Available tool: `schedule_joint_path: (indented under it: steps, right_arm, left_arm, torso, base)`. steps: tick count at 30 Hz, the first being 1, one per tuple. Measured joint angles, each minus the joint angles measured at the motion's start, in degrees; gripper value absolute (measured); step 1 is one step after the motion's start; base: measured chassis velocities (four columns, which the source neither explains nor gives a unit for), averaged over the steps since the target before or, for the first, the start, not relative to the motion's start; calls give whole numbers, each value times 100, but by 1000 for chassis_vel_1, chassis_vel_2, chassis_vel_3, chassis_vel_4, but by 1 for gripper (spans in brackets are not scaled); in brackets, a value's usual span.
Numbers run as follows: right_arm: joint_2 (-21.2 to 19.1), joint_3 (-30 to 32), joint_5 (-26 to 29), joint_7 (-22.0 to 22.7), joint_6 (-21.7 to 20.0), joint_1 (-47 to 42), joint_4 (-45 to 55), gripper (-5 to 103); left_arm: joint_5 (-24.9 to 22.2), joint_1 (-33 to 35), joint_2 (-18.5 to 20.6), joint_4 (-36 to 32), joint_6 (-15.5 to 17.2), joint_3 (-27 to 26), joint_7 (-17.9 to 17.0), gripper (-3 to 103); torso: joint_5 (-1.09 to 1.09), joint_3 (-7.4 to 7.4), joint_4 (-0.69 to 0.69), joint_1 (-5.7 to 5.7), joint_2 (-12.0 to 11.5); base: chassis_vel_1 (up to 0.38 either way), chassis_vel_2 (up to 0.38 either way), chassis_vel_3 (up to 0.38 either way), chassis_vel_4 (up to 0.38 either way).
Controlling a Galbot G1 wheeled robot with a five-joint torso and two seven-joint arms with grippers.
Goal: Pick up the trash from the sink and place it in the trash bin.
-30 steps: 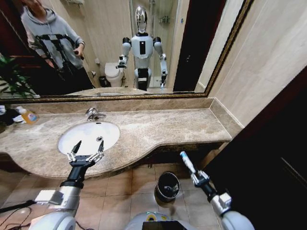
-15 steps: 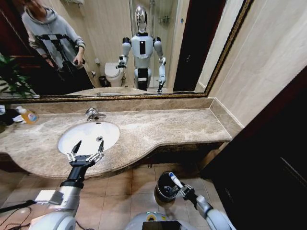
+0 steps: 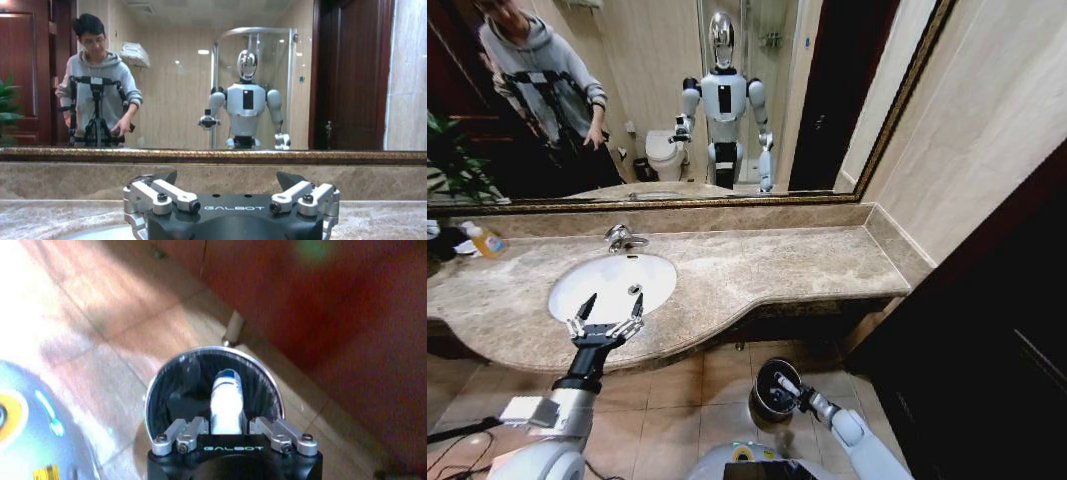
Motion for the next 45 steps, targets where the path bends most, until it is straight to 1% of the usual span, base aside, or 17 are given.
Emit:
schedule_joint_path:
  steps: [4, 6, 9, 13, 14, 20, 21, 23, 26, 31, 35, 36, 39, 40, 42, 43, 45]
  right_arm:
    - [116, -2, -168, 71, 37, 204, -349, 24]
    - [127, -4, -181, 84, 47, 228, -393, 26]
    - [146, -26, -221, 141, 66, 274, -477, 42]
    - [174, -14, -251, 186, 69, 291, -526, 48]
    - [204, 6, -250, 233, 80, 293, -559, 60]
    - [224, 35, -190, 287, 88, 235, -538, 76]
    - [224, 43, -164, 291, 87, 206, -507, 86]
    - [224, 47, -150, 298, 87, 187, -487, 86]
    - [217, 69, -95, 321, 75, 115, -386, 98]
    - [196, 101, 117, 489, 74, 17, -233, 100]
    - [140, 172, 917, 801, -92, -154, 130, 100]
    - [140, 172, 917, 801, -92, -154, 130, 100]
    - [54, 468, 1734, 898, -331, -359, 685, 100]
    - [-58, 741, 2605, 1047, -585, -578, 1291, 100]
    - [-94, 867, 2802, 1079, -618, -669, 1471, 100]
    - [-187, 1309, 3152, 1130, -587, -999, 2008, 100]
    - [-218, 1481, 3267, 1148, -561, -1147, 2234, 100]
  left_arm:
    - [0, 0, 0, 0, 0, 0, 0, 100]
    - [0, 0, 0, 0, 0, 0, 0, 100]
    - [0, 0, 0, 0, 0, 0, 0, 100]
    - [0, 0, 0, 0, 0, 0, 0, 100]
    - [0, 0, 0, 0, 0, 0, 0, 100]
    - [0, 0, 0, 0, 0, 0, 0, 100]
    - [0, 0, 0, 0, 0, 0, 0, 100]
    - [0, 0, 0, 0, 0, 0, 0, 100]
    - [0, 0, 0, 0, 0, 0, 0, 100]
    - [0, 0, 0, 0, 0, 0, 0, 100]
    - [0, 0, 0, 0, 0, 0, 0, 100]
    - [0, 0, 0, 0, 0, 0, 0, 100]
    - [0, 0, 0, 0, 0, 0, 0, 100]
    - [0, 0, 0, 0, 0, 0, -1, 100]
    - [0, 0, 0, 0, 0, 0, 0, 100]
    - [0, 0, 0, 0, 0, 0, 0, 100]
    - [0, 0, 0, 0, 0, 0, -1, 100]
  torso:
    - [2, 0, 0, 0, 0]
    - [0, 0, 0, 0, 0]
    - [0, 0, 0, 0, 0]
    - [1, 0, 0, -1, 0]
    - [1, 0, 0, -1, 0]
    - [1, 0, 0, -1, 0]
    - [1, -1, 0, -1, 0]
    - [1, -1, 0, -1, 0]
    - [1, -1, 0, -1, 0]
    - [0, -1, 0, -1, 0]
    - [1, 0, -1, -1, 0]
    - [1, 0, -1, -1, 0]
    - [2, 0, 0, -1, 0]
    - [3, -1, 1, -1, 0]
    - [3, -1, 2, -1, 0]
    - [0, -1, 1, -1, 0]
    - [0, -1, 0, -1, 0]
  base:
    - [0, 0, 0, 0]
    - [0, 0, 0, 0]
    - [0, 0, 0, 0]
    - [0, 0, 0, 0]
    - [0, 0, 0, 0]
    - [0, 0, 0, 0]
    - [0, 0, 0, 0]
    - [0, 0, 0, 0]
    - [0, 0, 0, 0]
    - [0, 0, 0, 0]
    - [0, 0, 0, 0]
    - [0, 0, 0, 0]
    - [0, 0, 0, 0]
    - [0, 0, 0, 0]
    - [0, 0, 0, 0]
    - [0, 0, 0, 0]
    - [0, 0, 0, 0]
